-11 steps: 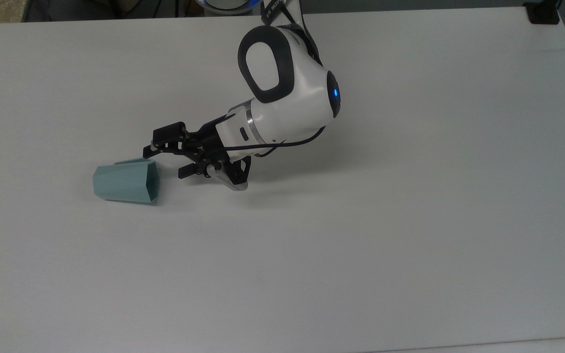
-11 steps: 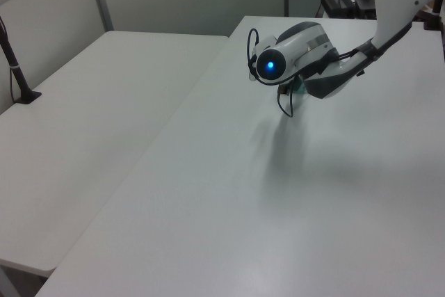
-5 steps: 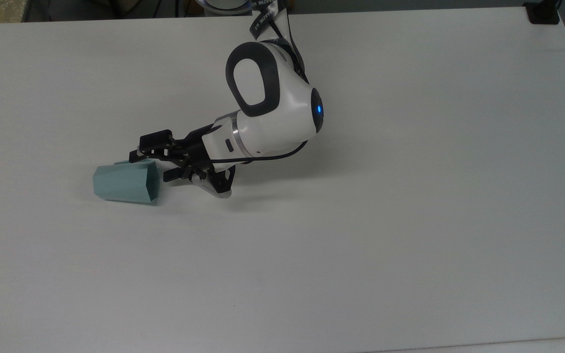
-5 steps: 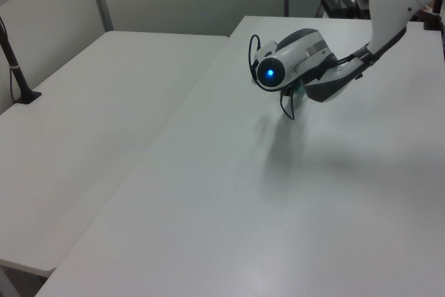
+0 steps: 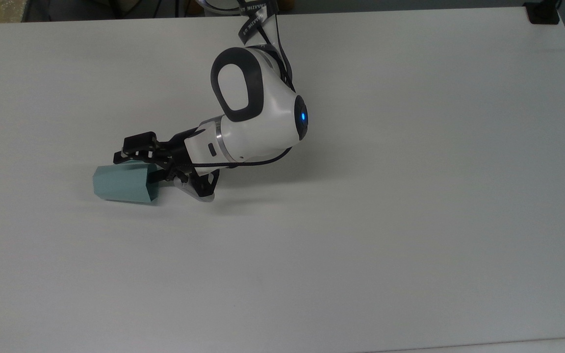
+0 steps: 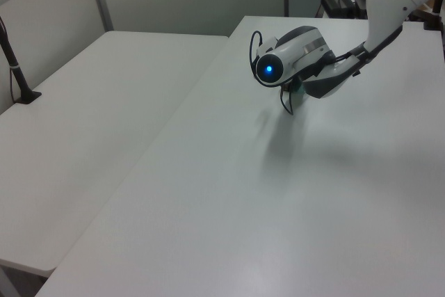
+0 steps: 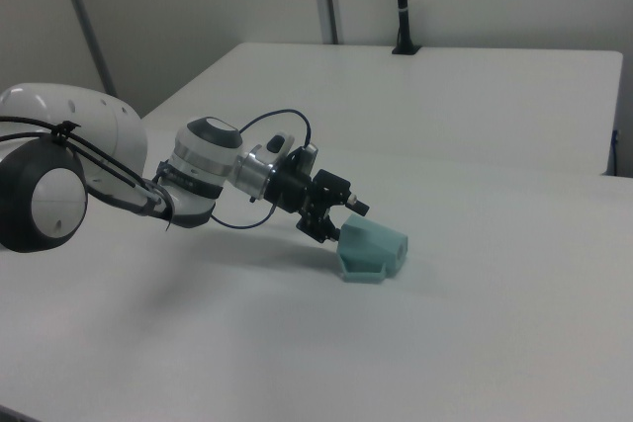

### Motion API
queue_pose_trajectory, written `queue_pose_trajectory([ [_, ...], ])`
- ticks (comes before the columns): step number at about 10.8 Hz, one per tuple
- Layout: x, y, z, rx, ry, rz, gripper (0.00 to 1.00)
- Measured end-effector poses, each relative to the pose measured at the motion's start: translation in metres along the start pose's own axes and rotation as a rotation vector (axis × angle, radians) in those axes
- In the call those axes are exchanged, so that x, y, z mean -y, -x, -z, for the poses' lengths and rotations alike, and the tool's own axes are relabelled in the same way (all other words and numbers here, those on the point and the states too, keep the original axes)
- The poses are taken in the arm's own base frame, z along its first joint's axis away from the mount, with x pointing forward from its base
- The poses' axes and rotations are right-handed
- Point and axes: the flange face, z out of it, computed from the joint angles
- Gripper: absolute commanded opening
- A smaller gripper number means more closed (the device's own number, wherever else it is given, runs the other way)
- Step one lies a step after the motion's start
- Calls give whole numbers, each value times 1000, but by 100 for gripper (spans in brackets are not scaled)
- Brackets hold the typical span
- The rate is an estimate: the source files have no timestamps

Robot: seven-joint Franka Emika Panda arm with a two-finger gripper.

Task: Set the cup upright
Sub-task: 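Close the gripper on the cup's rim wall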

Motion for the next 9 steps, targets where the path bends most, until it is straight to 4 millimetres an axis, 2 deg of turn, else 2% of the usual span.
queue_pose_trajectory([
  [2, 2, 0, -3, 0, 6, 4, 81],
  [4, 3, -1, -3, -4, 3, 3, 67],
  [6, 3, -3, -4, -20, -6, 2, 36],
  [8, 5, -4, -7, -24, -12, 5, 0],
  [9, 7, -4, -8, -27, -6, 11, 0],
])
